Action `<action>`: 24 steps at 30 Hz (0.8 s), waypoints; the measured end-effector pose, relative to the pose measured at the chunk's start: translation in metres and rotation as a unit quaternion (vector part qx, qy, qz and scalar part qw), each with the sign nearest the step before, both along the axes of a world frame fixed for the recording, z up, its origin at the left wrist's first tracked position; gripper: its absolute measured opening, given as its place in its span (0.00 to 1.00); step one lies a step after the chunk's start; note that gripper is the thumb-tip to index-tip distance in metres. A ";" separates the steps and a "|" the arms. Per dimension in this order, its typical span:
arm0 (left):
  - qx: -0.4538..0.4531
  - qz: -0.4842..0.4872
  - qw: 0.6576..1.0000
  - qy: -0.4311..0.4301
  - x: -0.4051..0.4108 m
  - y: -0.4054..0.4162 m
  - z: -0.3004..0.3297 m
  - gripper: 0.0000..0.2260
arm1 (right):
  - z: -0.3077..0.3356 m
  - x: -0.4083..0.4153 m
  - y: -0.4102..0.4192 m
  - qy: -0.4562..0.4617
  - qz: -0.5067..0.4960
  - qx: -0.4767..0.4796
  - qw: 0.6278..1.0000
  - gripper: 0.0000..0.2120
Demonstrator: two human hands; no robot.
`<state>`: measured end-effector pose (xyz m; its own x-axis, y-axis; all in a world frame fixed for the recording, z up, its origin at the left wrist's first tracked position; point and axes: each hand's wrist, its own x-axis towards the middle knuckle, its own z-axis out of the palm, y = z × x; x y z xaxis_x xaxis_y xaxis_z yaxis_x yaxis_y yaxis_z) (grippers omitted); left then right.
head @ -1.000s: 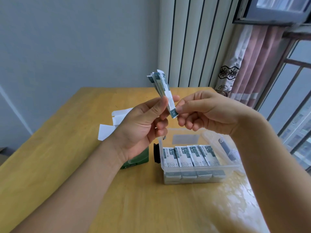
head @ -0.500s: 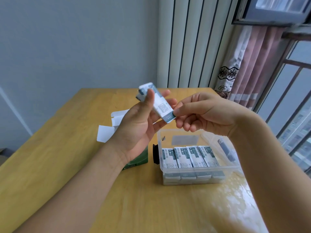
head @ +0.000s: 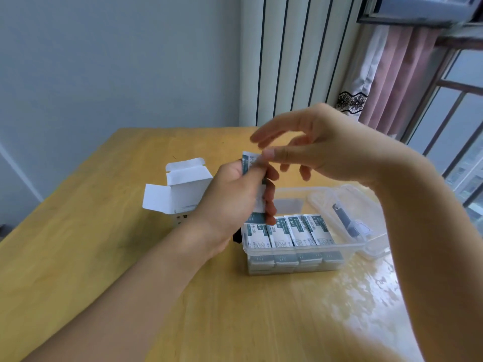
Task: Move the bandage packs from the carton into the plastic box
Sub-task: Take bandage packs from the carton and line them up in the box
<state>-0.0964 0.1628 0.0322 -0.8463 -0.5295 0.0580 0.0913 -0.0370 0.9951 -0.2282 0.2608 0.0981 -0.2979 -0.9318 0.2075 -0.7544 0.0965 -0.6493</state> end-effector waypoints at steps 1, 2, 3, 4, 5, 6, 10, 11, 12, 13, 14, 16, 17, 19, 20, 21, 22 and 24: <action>-0.013 -0.009 1.000 -0.002 0.000 0.002 -0.001 0.13 | -0.001 0.002 0.000 0.010 0.015 0.012 1.000 0.10; -0.022 -0.017 1.000 -0.003 -0.001 0.004 -0.002 0.13 | -0.001 0.004 -0.001 0.023 0.022 0.014 0.999 0.07; -0.029 -0.022 0.999 -0.005 0.000 0.005 -0.003 0.12 | -0.002 0.004 -0.002 0.035 0.021 0.008 0.999 0.05; -0.036 -0.026 0.999 -0.007 0.000 0.005 -0.004 0.12 | -0.001 0.004 -0.003 0.040 0.018 0.000 0.999 0.04; -0.046 -0.028 0.999 -0.008 0.000 0.006 -0.005 0.12 | -0.001 0.004 -0.003 0.043 0.017 -0.004 0.999 0.03; -0.062 -0.028 0.998 -0.007 0.000 0.006 -0.006 0.11 | -0.001 0.003 -0.003 0.048 0.018 -0.003 0.999 0.03; -0.149 -0.025 0.989 -0.006 0.000 0.005 -0.009 0.10 | -0.003 0.002 -0.005 0.078 0.022 0.015 0.997 0.02; -0.151 -0.028 0.988 -0.008 0.000 0.006 -0.009 0.10 | -0.003 0.003 -0.006 0.083 0.026 0.015 0.996 0.02; -0.145 -0.031 0.989 -0.013 0.000 0.005 -0.009 0.10 | -0.003 0.003 -0.006 0.088 0.028 0.015 0.996 0.02; -0.134 -0.036 0.990 -0.020 0.000 0.005 -0.008 0.11 | -0.002 0.001 -0.005 0.088 0.027 0.015 0.996 0.02; -0.129 -0.039 0.990 -0.031 -0.001 0.004 -0.009 0.13 | -0.001 -0.003 -0.003 0.083 0.023 0.012 0.996 0.02; -0.156 -0.035 0.986 -0.050 -0.002 0.000 -0.011 0.21 | 0.003 -0.018 0.006 0.075 -0.011 0.011 0.997 0.03; -0.194 -0.028 0.979 -0.052 -0.003 -0.003 -0.012 0.23 | 0.005 -0.029 0.013 0.080 -0.038 0.022 0.996 0.03; -0.318 -0.015 0.947 -0.053 0.000 -0.007 -0.012 0.19 | 0.004 -0.051 0.026 0.105 -0.082 0.084 0.988 0.05; -0.385 -0.016 0.921 -0.063 0.002 -0.009 -0.011 0.16 | 0.001 -0.059 0.030 0.118 -0.094 0.130 0.980 0.05; -0.438 -0.029 0.895 -0.076 0.002 -0.009 -0.011 0.15 | -0.003 -0.065 0.034 0.123 -0.105 0.176 0.971 0.04; -0.480 -0.049 0.870 -0.099 0.004 -0.010 -0.012 0.16 | -0.008 -0.068 0.033 0.120 -0.113 0.211 0.963 0.04; -0.542 -0.086 0.822 -0.151 0.006 -0.009 -0.014 0.21 | -0.018 -0.068 0.027 0.125 -0.119 0.259 0.950 0.04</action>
<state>-0.0900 0.1535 0.0183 -0.9659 -0.1761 0.1899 -0.0798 0.8999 0.4287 -0.2967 0.2874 0.0798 -0.5150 -0.8406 -0.1677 -0.7957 0.5416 -0.2713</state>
